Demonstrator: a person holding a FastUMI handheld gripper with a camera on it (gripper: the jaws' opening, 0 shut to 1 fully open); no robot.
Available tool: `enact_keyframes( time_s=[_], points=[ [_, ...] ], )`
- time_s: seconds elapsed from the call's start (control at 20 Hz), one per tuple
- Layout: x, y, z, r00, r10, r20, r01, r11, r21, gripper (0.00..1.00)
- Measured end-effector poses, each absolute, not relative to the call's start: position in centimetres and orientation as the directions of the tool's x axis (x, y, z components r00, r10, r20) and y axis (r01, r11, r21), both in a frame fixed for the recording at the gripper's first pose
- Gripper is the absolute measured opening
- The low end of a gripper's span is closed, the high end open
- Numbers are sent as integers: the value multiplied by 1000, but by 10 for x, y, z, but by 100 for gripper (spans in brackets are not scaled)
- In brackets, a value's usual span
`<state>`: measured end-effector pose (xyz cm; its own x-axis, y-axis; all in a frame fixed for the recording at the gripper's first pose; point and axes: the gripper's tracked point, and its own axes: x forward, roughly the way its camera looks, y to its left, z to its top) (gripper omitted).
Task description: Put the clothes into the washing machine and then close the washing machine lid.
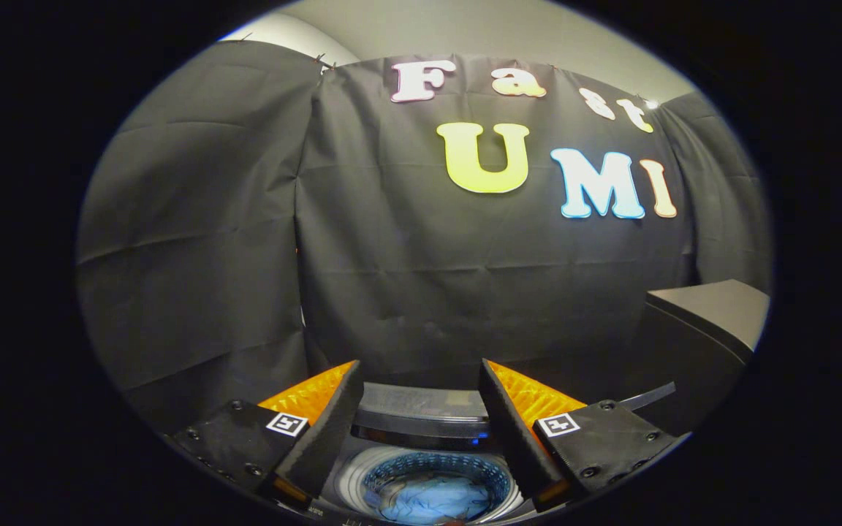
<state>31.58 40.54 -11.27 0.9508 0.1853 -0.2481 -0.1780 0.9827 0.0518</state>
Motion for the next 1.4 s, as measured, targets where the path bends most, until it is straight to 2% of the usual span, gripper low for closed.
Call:
enact_keyframes(
  time_s=[0.3,0.55,0.9,1.4],
  points=[
    [271,398,-158,919,193,-343,-195,980,28,99],
    [257,398,-145,924,209,-322,-208,977,36,99],
    [230,363,-76,956,202,-212,-204,979,12,99],
    [147,273,18,984,172,-52,-171,985,39,99]
  ],
)
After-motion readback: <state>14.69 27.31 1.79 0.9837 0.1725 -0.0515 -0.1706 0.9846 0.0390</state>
